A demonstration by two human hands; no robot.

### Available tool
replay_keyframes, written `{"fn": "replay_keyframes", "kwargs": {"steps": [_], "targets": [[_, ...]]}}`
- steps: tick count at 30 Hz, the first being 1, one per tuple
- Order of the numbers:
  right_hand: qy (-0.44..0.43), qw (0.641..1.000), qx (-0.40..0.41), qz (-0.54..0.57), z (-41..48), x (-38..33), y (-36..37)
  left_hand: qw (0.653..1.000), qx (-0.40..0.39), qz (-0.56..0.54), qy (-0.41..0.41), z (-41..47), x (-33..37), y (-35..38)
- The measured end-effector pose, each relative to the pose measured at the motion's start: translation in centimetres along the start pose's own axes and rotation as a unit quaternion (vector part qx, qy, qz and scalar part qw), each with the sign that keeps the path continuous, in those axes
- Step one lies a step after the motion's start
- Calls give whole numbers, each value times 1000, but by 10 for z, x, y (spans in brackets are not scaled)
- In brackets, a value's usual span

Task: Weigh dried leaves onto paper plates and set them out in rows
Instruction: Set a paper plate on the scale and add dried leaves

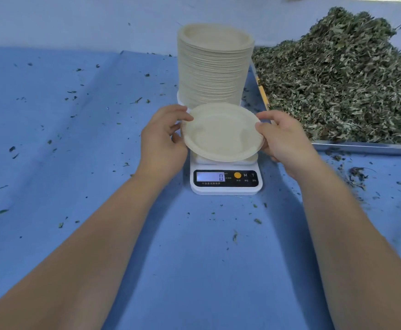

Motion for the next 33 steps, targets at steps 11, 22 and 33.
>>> {"fn": "replay_keyframes", "kwargs": {"steps": [11, 22, 33], "targets": [[-73, 985, 83, -136, -60, 12, -15, 965, 13, -142, -221, -7, -59, -4], [-43, 989, -141, -29, -47, 28, 27, 915, 2, -308, -262, -15, -44, 24], [-33, 986, -162, -12, -49, 26, 30, 914, -17, -296, -276, -16, -49, 29]]}}
Point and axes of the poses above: each hand's wrist, its own z-axis towards the middle knuckle, its own y-axis out of the palm, x = y × z, the point moved 10 cm from there along z, towards the middle knuckle, and after that the axes turned 8 degrees about -x, right-handed, at the moved point
